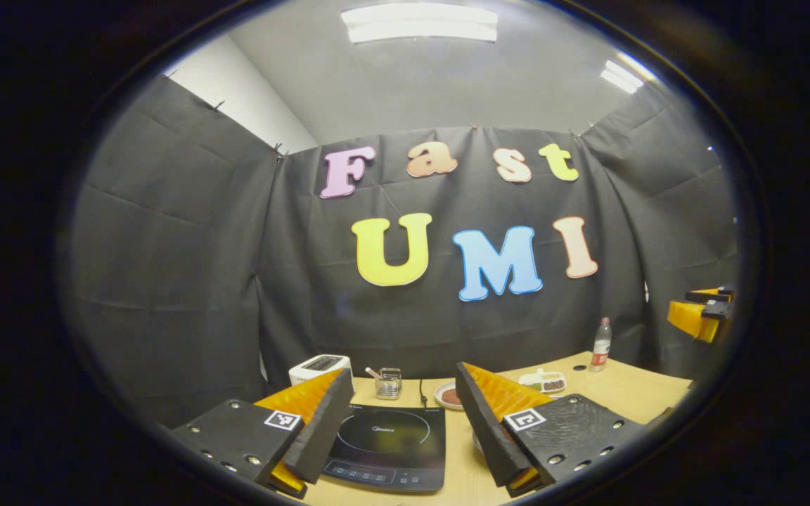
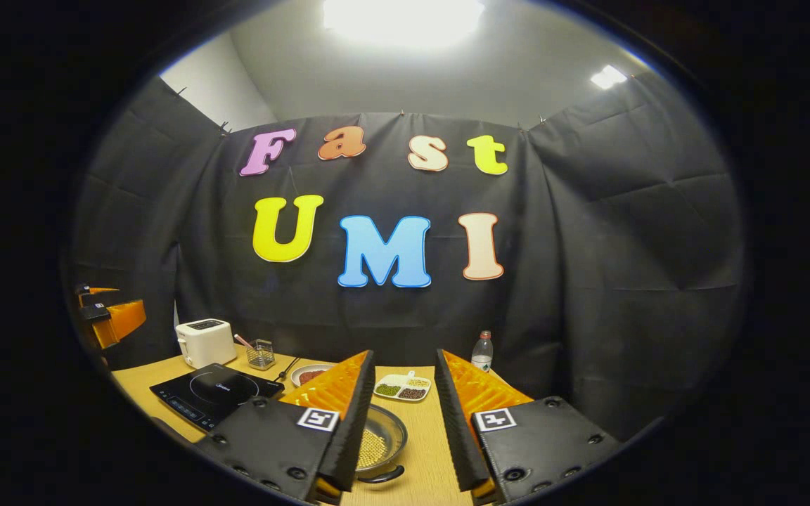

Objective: First push the handle of the pot to place it horizontally, then grasp the pot with both hands and set it on the induction cooktop.

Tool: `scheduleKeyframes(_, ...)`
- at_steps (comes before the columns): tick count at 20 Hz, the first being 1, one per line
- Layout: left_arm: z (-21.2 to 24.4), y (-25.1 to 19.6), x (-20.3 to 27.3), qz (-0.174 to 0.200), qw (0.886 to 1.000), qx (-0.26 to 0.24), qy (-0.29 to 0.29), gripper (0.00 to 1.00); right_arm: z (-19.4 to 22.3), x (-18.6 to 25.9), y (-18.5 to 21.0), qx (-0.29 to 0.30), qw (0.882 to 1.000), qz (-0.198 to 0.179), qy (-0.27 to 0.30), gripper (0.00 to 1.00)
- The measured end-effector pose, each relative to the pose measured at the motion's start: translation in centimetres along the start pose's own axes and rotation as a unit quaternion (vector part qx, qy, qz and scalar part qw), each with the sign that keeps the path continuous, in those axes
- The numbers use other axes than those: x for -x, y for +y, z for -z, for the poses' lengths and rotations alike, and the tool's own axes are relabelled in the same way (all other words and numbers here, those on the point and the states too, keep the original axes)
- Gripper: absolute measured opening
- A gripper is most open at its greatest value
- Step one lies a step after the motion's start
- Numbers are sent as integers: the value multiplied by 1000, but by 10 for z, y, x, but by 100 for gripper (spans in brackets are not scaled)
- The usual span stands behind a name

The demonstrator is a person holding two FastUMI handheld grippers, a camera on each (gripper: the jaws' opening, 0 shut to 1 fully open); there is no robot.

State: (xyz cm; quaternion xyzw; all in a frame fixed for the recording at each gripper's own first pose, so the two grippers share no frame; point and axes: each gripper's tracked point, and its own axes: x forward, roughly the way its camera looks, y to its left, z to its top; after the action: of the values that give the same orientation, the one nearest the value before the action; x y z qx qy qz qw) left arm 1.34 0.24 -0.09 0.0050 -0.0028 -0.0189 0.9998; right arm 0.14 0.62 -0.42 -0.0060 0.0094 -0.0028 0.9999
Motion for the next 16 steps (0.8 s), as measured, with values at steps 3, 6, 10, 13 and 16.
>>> scheduleKeyframes(3, 2, 2, -2, 1, 1000, -2, 0, 87, 4, -3, 4, -1, 1000, -2, 8, 49)
scheduleKeyframes(6, -1, 4, -4, 2, 1000, -2, -1, 87, 7, -4, 7, -9, 1000, -5, 20, 35)
scheduleKeyframes(10, 0, 11, -7, 1, 1000, -5, -4, 87, 8, -5, 12, 1, 1000, -3, 20, 6)
scheduleKeyframes(13, 2, 19, -8, 0, 1000, -3, -5, 87, 20, -6, 35, 9, 999, -35, 35, 2)
scheduleKeyframes(16, 3, 31, -9, -1, 1000, -3, -7, 87, 35, -6, 50, 20, 996, -60, 61, 2)
